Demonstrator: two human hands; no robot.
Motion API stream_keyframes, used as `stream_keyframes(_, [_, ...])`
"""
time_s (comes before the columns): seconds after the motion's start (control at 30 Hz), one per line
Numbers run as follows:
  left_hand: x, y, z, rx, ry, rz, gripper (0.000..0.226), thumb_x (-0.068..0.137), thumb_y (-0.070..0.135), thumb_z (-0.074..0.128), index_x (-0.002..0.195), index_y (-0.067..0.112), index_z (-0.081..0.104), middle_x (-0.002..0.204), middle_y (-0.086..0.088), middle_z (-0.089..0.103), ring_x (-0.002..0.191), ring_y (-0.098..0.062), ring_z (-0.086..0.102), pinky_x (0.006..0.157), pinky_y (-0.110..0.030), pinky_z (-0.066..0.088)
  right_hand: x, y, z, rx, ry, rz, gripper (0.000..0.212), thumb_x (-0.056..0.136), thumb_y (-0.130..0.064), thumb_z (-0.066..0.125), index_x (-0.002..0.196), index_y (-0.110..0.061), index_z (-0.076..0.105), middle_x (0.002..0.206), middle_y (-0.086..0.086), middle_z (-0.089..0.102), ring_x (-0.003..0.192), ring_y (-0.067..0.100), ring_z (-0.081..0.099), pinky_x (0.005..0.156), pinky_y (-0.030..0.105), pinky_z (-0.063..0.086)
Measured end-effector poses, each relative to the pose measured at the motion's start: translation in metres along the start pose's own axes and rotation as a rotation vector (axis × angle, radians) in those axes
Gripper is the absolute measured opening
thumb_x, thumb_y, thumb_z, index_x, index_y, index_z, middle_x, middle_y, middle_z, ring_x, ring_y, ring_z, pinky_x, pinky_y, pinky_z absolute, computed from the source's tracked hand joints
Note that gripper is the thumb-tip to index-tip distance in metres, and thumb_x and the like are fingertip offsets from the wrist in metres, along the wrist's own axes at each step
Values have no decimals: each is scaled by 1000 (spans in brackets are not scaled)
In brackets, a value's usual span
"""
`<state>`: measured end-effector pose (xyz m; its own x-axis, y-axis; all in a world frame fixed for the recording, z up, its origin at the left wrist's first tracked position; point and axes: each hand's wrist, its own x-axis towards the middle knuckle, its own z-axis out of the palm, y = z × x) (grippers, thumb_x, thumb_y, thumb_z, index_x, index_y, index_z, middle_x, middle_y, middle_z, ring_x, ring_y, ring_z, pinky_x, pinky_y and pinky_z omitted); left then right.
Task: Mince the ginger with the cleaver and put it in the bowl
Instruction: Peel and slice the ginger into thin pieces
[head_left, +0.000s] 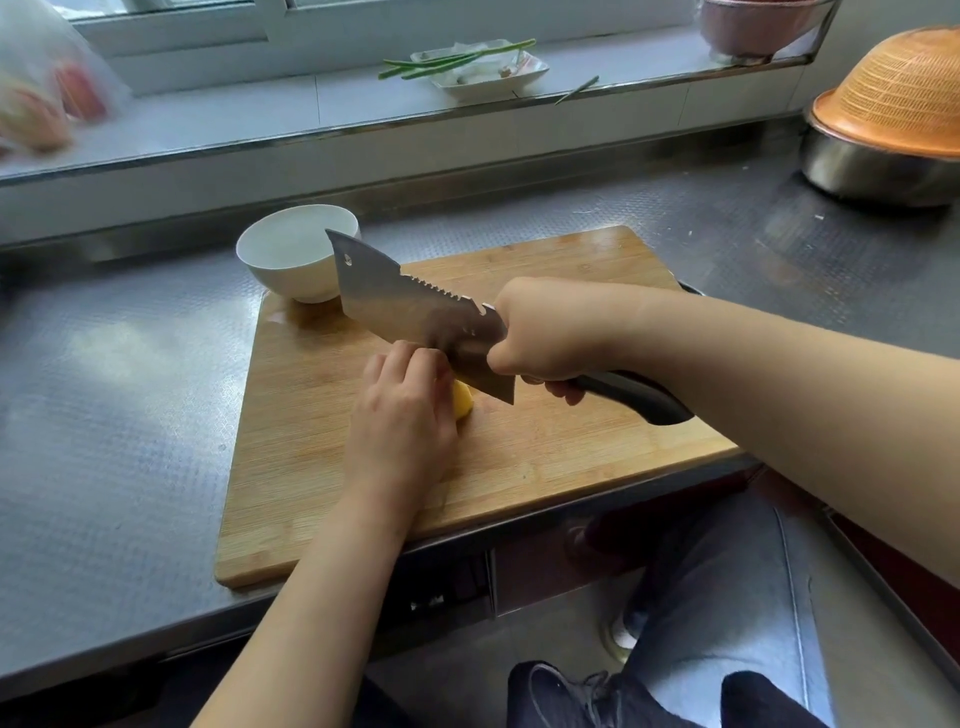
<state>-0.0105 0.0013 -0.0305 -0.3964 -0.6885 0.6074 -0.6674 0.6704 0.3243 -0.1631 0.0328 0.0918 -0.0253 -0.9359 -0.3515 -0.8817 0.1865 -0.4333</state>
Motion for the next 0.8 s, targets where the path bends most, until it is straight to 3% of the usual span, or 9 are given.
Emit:
stream_keyframes(0.37, [-1, -4, 3, -3, 25, -5, 9, 87, 10, 56, 91, 6, 63, 93, -10, 59, 80, -29, 50, 73, -37, 42, 16, -3, 29, -23, -48, 48, 14, 99, -8, 45, 85, -5, 47, 65, 13, 55, 43, 17, 54, 37, 23, 45])
stream_keyframes(0.47, [-1, -3, 2, -11, 19, -6, 4, 89, 9, 60, 91, 6, 62, 94, -9, 59, 81, -26, 51, 72, -33, 42, 19, 6, 27, 34, -38, 58, 16, 96, -8, 49, 81, -6, 49, 66, 12, 56, 47, 19, 55, 39, 24, 47])
stream_keyframes(0.57, [-3, -1, 0, -18, 15, -16, 3, 89, 9, 62, 90, 6, 62, 93, -8, 59, 82, -24, 51, 70, -33, 44, 22, 16, 22, 135, -32, 85, 15, 93, -11, 54, 93, 3, 58, 69, 15, 59, 51, 23, 57, 42, 25, 50])
stream_keyframes(0.8, [-4, -1, 1, -40, 43, -2, 3, 87, 4, 61, 87, 6, 58, 91, -8, 57, 82, -25, 50, 71, -31, 40, 12, 20, 18, 178, 36, 14, 10, 91, -9, 50, 92, 0, 54, 70, 17, 58, 51, 24, 55, 45, 29, 52])
